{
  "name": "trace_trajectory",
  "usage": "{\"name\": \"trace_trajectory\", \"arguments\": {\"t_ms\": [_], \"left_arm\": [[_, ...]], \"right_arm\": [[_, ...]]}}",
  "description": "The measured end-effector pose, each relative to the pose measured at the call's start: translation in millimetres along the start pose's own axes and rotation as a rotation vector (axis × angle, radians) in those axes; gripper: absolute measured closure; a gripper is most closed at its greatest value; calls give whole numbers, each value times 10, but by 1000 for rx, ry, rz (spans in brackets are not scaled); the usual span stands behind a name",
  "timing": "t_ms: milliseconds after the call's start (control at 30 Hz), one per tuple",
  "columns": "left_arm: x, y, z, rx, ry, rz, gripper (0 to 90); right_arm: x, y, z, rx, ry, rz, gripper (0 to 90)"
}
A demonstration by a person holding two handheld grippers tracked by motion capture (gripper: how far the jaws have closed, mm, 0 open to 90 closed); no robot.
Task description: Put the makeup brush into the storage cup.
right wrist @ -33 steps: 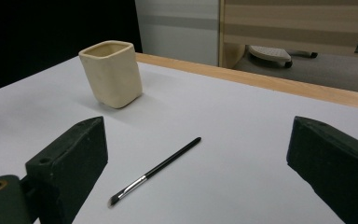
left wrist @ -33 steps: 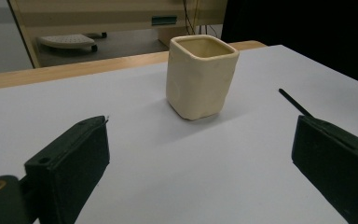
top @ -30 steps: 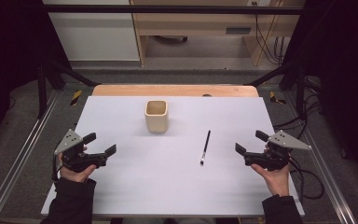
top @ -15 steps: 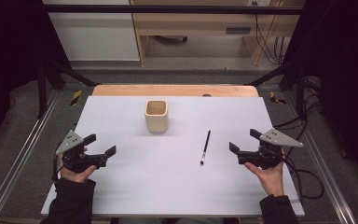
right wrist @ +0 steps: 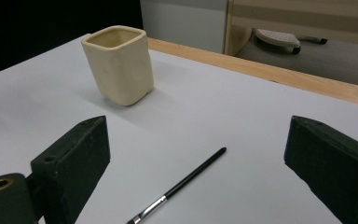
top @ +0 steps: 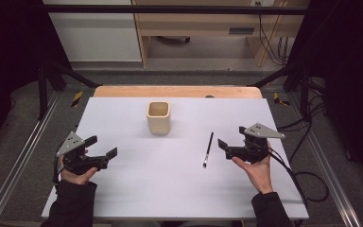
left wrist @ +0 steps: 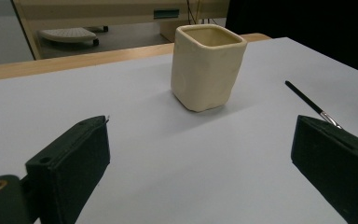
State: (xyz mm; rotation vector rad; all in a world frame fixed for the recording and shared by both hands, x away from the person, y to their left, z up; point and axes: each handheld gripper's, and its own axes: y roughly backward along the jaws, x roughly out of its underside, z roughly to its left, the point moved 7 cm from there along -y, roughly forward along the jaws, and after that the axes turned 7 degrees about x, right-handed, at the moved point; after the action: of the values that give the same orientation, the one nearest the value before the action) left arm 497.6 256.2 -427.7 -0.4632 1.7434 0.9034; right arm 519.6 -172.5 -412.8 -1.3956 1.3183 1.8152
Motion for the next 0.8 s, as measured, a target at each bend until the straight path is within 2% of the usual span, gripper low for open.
{"name": "trace_trajectory", "arguments": {"t_ms": [100,400,533,800], "left_arm": [[-9,11,2,1,-1,-3,40],[-10,6,-2,3,-4,-2,41],[-10,2,-9,4,-5,-2,42],[-12,-1,-21,8,-6,-2,42]], "right_arm": [[-17,-138,64,2,3,19,76],[25,-396,162,0,6,65,92],[120,-571,208,8,1,115,108],[306,-772,246,23,11,193,140]]}}
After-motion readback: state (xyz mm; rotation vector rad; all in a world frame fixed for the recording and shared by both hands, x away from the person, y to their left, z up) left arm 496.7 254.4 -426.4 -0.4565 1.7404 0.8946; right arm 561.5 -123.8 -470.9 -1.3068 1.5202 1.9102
